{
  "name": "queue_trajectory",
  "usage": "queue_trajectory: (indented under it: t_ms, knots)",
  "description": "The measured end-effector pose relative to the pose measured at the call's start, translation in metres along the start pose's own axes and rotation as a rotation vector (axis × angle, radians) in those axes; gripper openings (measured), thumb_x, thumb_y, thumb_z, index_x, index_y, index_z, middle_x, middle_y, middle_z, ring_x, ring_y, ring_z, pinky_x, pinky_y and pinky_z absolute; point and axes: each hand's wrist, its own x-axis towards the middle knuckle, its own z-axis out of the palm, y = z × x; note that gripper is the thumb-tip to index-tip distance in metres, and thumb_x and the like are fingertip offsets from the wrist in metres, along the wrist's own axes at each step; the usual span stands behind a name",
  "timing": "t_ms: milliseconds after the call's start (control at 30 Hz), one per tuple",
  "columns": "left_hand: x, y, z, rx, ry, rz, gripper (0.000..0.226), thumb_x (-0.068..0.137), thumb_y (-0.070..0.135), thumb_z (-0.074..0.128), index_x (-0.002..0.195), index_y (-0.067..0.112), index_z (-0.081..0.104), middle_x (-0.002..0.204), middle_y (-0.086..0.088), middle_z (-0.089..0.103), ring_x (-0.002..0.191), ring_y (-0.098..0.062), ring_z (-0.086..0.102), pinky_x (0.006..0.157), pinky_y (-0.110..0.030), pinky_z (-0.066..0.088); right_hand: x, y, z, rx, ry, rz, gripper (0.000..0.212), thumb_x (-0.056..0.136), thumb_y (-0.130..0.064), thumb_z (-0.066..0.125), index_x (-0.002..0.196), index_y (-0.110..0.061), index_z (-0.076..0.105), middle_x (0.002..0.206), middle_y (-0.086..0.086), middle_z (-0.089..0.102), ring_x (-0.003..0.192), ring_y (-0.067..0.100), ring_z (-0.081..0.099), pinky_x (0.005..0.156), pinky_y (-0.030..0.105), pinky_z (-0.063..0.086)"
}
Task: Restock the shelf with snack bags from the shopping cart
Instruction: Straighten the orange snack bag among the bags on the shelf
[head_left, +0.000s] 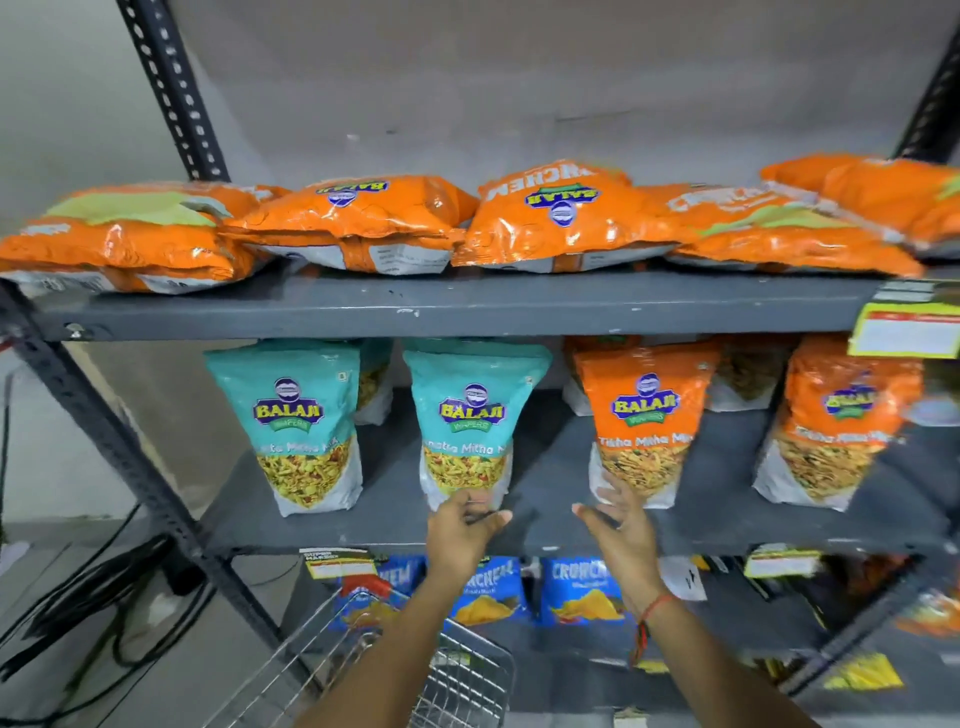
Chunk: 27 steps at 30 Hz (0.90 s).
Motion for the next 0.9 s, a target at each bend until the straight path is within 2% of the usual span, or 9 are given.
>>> queue_trajectory:
  t_ms: [133, 200, 367, 467, 533, 633, 700, 767, 900]
  knots:
    - [-0.017, 0.029, 0.077, -0.011, -0.138, 0.016, 0.029, 0.065, 0.017, 0.082, 0.089, 0.016, 0.066, 0.083, -0.005, 0.068, 0.068, -0.015, 0.063, 0.062, -0.026, 0.051, 0.001, -0.006, -0.09, 0.067, 0.224, 0.01, 0.048, 0.081, -0.005, 0.068, 0.124, -0.018, 0.051, 0.116, 0.016, 0.06, 0.106, 0.03, 0.059, 0.086, 0.032, 0.046]
    - [-0.013, 0.028, 0.095, -0.029, -0.156, -0.007, 0.027, 0.066, 0.015, 0.082, 0.087, 0.018, 0.065, 0.084, -0.008, 0.068, 0.066, -0.016, 0.062, 0.06, -0.025, 0.051, 0.011, 0.0, -0.11, 0.007, 0.196, 0.044, 0.05, 0.082, -0.013, 0.069, 0.127, -0.02, 0.049, 0.117, 0.013, 0.061, 0.108, 0.028, 0.059, 0.087, 0.037, 0.045]
    - [-0.004, 0.008, 0.116, -0.036, -0.145, -0.084, 0.032, 0.062, 0.019, 0.084, 0.08, 0.033, 0.062, 0.094, -0.014, 0.071, 0.073, -0.022, 0.062, 0.074, -0.044, 0.054, 0.024, 0.01, -0.125, -0.102, 0.104, 0.114, 0.062, 0.084, -0.019, 0.069, 0.137, -0.025, 0.039, 0.124, 0.008, 0.053, 0.107, 0.027, 0.057, 0.096, 0.046, 0.046]
    - [0.002, 0.011, 0.126, -0.05, -0.162, -0.105, 0.047, 0.064, 0.015, 0.083, 0.106, 0.021, 0.062, 0.111, -0.013, 0.066, 0.082, -0.02, 0.062, 0.084, -0.046, 0.054, 0.038, 0.008, -0.126, -0.095, 0.034, 0.154, 0.068, 0.084, -0.012, 0.067, 0.142, -0.019, 0.033, 0.137, 0.013, 0.045, 0.116, 0.03, 0.053, 0.1, 0.049, 0.045]
    - [0.015, 0.018, 0.146, -0.066, -0.182, -0.111, 0.065, 0.068, 0.009, 0.08, 0.126, 0.011, 0.051, 0.119, -0.012, 0.058, 0.09, -0.02, 0.059, 0.089, -0.042, 0.051, 0.066, 0.014, -0.132, -0.111, -0.017, 0.169, 0.074, 0.083, -0.008, 0.068, 0.145, -0.016, 0.028, 0.145, 0.014, 0.038, 0.125, 0.032, 0.047, 0.104, 0.052, 0.042]
    - [0.031, 0.023, 0.167, -0.075, -0.195, -0.123, 0.079, 0.069, 0.008, 0.079, 0.137, 0.008, 0.037, 0.123, -0.011, 0.054, 0.1, -0.019, 0.054, 0.09, -0.035, 0.048, 0.103, 0.022, -0.131, -0.131, -0.13, 0.16, 0.082, 0.078, -0.004, 0.072, 0.145, -0.017, 0.026, 0.145, 0.006, 0.039, 0.134, 0.024, 0.039, 0.105, 0.042, 0.04]
    - [0.039, 0.022, 0.176, -0.069, -0.204, -0.121, 0.076, 0.07, 0.007, 0.078, 0.135, 0.007, 0.039, 0.118, -0.008, 0.057, 0.097, -0.019, 0.056, 0.086, -0.03, 0.047, 0.117, 0.028, -0.127, -0.165, -0.222, 0.151, 0.073, 0.076, -0.002, 0.072, 0.138, -0.017, 0.036, 0.134, 0.001, 0.05, 0.126, 0.018, 0.047, 0.093, 0.02, 0.045]
    - [0.044, 0.018, 0.18, -0.056, -0.183, -0.117, 0.066, 0.07, 0.007, 0.079, 0.128, 0.007, 0.047, 0.118, -0.011, 0.063, 0.093, -0.02, 0.059, 0.083, -0.033, 0.05, 0.121, 0.03, -0.123, -0.181, -0.278, 0.139, 0.059, 0.075, 0.001, 0.071, 0.124, -0.02, 0.046, 0.123, 0.001, 0.06, 0.11, 0.009, 0.057, 0.075, 0.009, 0.049]
    - [0.049, 0.012, 0.178, -0.033, -0.116, -0.116, 0.061, 0.068, 0.014, 0.081, 0.122, 0.011, 0.053, 0.117, -0.011, 0.066, 0.091, -0.023, 0.063, 0.082, -0.045, 0.056, 0.125, 0.034, -0.117, -0.183, -0.3, 0.097, 0.056, 0.072, -0.003, 0.075, 0.113, -0.028, 0.047, 0.113, -0.003, 0.063, 0.1, 0.005, 0.06, 0.071, 0.013, 0.049]
